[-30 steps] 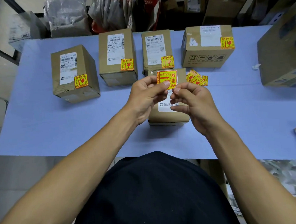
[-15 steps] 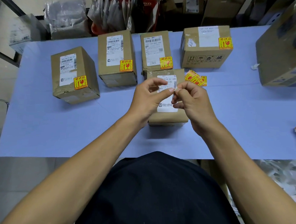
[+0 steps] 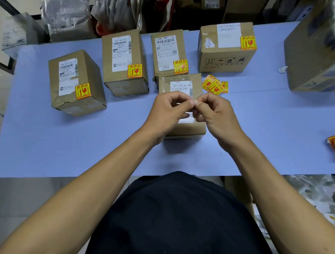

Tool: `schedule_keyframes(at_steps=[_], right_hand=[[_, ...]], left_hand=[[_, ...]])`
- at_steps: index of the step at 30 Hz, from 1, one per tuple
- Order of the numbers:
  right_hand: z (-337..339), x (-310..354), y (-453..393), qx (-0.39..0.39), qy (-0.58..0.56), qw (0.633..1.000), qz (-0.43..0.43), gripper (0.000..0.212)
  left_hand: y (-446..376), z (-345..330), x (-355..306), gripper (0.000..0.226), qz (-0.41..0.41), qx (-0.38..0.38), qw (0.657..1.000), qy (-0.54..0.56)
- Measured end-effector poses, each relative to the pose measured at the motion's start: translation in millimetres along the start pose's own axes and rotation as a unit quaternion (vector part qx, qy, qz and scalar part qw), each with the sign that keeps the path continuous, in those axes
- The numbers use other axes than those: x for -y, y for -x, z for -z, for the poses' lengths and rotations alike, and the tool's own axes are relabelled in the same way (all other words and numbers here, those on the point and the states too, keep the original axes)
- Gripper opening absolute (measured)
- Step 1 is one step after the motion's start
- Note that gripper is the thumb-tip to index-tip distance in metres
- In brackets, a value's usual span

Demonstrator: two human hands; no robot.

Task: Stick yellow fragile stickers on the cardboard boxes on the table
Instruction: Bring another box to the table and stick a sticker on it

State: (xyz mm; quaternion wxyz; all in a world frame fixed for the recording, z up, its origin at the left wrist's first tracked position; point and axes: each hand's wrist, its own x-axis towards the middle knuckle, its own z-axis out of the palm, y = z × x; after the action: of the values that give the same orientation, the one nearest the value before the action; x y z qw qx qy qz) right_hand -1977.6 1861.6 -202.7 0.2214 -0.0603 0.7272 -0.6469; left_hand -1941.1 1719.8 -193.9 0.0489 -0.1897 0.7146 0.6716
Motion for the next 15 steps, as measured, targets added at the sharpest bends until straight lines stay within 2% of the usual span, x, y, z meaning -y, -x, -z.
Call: schedule_keyframes(at_steps=[3,9,15], right_hand=[[9,-6,-2,-0.022,0.002,1.000,-0.018,0.016],[50,-42,-15,-0.134,0.021,0.981,-0.136,0.016],[81,-87,-24,-0.144,0.091,0.959,-0.228,0.014]], left_hand=[[-2,-8,-1,0.017,0.031,-0.019,0.999,0.032],[-9,-9,2,0.019,0.105,-0.120,0.974,0.158],[-9,-2,11,0.015,0.123,-0.172,0.965,0.154]])
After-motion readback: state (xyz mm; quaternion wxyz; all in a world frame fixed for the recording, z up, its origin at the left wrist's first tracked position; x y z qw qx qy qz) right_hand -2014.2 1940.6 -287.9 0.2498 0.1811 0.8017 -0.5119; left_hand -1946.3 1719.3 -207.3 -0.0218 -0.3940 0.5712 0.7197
